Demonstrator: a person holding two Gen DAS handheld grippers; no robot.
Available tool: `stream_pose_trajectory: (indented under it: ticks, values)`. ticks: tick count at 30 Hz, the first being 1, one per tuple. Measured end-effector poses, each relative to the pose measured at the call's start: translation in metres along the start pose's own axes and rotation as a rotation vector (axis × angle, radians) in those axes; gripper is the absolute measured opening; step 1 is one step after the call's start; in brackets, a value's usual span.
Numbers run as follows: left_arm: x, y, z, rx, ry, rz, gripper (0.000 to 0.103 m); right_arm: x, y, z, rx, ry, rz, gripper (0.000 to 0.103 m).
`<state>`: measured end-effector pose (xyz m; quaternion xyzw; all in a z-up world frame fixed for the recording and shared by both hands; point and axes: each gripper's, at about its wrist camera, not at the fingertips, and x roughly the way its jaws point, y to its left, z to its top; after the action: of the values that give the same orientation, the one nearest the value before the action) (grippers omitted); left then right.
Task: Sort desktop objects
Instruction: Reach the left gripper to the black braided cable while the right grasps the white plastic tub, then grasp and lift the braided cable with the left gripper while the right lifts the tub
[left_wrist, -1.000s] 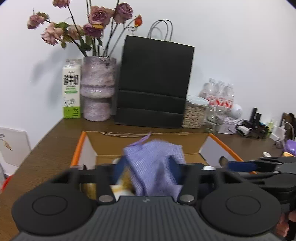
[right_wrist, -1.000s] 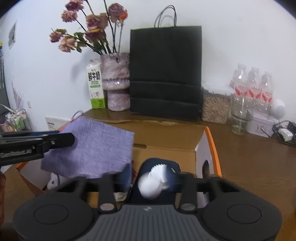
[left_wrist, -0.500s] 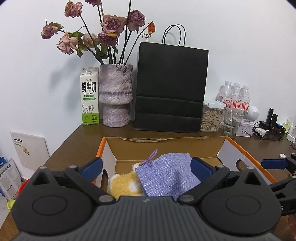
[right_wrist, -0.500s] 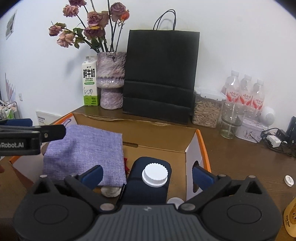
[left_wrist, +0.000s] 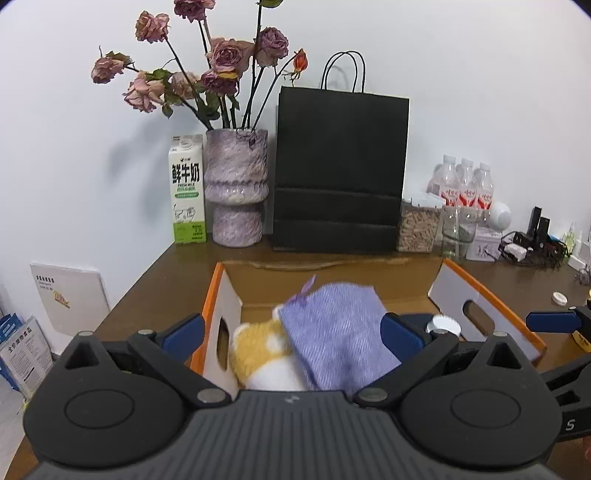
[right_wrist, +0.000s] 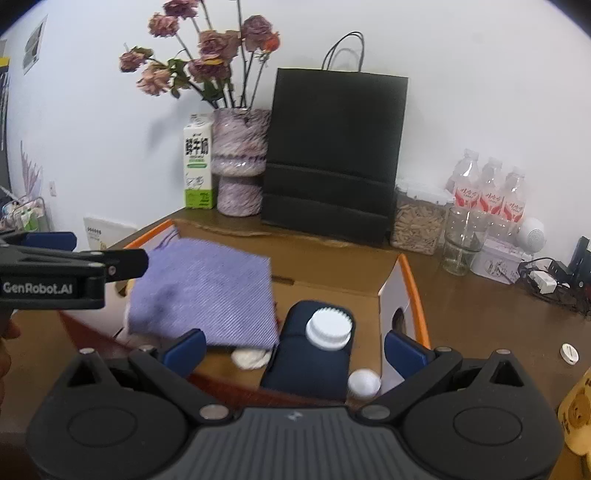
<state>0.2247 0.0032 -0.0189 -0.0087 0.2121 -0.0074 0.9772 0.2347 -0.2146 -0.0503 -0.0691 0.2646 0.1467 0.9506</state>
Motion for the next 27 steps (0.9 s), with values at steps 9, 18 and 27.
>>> stream_pose_trajectory:
  ticks: [9, 18, 27]
  values:
    - [-0.02, 0.013, -0.033, -0.012, 0.09, 0.012, 0.103, -0.015, 0.024, -0.037, -0.024, 0.087, 0.032, 0.103]
    - [-0.036, 0.014, -0.06, 0.005, 0.182, -0.037, 0.103, -0.015, 0.022, -0.061, 0.053, 0.143, 0.053, 0.067]
    - [-0.041, -0.013, -0.082, 0.055, 0.278, -0.167, 0.103, -0.049, 0.003, -0.071, 0.105, 0.044, 0.041, 0.065]
